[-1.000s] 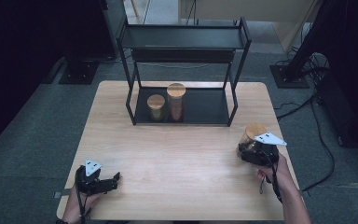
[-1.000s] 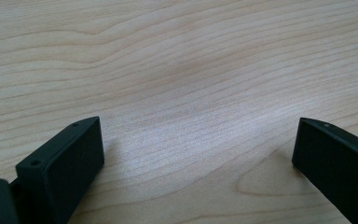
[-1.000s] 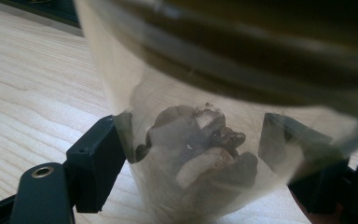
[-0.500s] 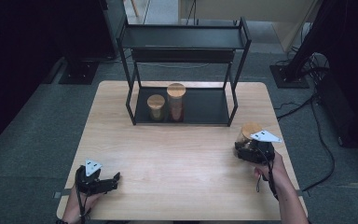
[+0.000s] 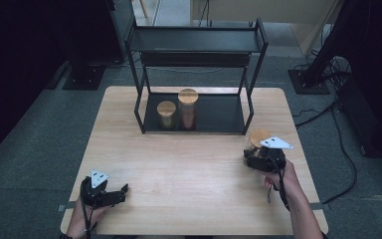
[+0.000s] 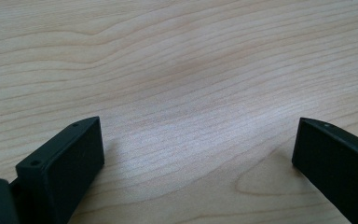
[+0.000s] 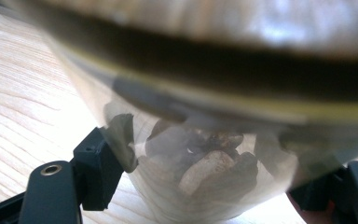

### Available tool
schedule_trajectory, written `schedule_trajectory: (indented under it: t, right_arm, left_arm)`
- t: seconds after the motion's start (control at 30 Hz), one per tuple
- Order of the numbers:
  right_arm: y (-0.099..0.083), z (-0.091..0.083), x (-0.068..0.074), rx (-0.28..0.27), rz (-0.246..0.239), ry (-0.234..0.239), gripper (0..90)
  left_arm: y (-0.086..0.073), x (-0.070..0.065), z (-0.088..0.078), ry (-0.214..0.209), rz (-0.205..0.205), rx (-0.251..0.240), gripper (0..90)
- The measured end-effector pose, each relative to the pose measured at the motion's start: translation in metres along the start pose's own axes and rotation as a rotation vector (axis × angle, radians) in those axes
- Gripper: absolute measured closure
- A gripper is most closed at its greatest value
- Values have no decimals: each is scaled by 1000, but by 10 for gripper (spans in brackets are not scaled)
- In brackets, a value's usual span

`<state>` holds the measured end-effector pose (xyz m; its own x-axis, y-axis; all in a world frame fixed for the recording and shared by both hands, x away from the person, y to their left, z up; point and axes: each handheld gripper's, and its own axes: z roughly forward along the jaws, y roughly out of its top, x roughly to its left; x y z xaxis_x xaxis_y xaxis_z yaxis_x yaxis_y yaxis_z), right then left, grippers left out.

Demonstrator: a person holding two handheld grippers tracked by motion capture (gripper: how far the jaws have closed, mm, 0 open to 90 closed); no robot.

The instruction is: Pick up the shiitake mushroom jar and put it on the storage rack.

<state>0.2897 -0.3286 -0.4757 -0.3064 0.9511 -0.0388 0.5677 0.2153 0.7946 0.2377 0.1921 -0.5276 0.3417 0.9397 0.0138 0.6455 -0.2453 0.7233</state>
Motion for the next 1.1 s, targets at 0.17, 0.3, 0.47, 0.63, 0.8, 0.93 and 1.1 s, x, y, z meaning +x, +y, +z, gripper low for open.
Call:
schedule_trajectory:
  t: [0.17,0.3,0.47,0.63,0.8,0.93,1.1]
  right_arm:
    - [5,6,10,2,-5,16,249]
    - [11,11,18,6,-17,23,250]
    - [17,16,23,13,-23,26,251]
    - [24,21,27,11,-24,31,251]
    - [33,25,32,6,-33,35,251]
    - [39,27,35,3,-41,41,251]
    - [47,30,38,1,-44,45,251]
  left_arm:
    - [0,0,0,-1,1,0,23]
    - [0,0,0,-2,0,0,23]
    - [0,0,0,-2,0,0,23]
    - [0,0,0,-3,0,-1,23]
    - [0,0,0,-3,0,-1,23]
    - [0,0,0,-4,0,-1,23]
    - [0,0,0,-4,0,-1,23]
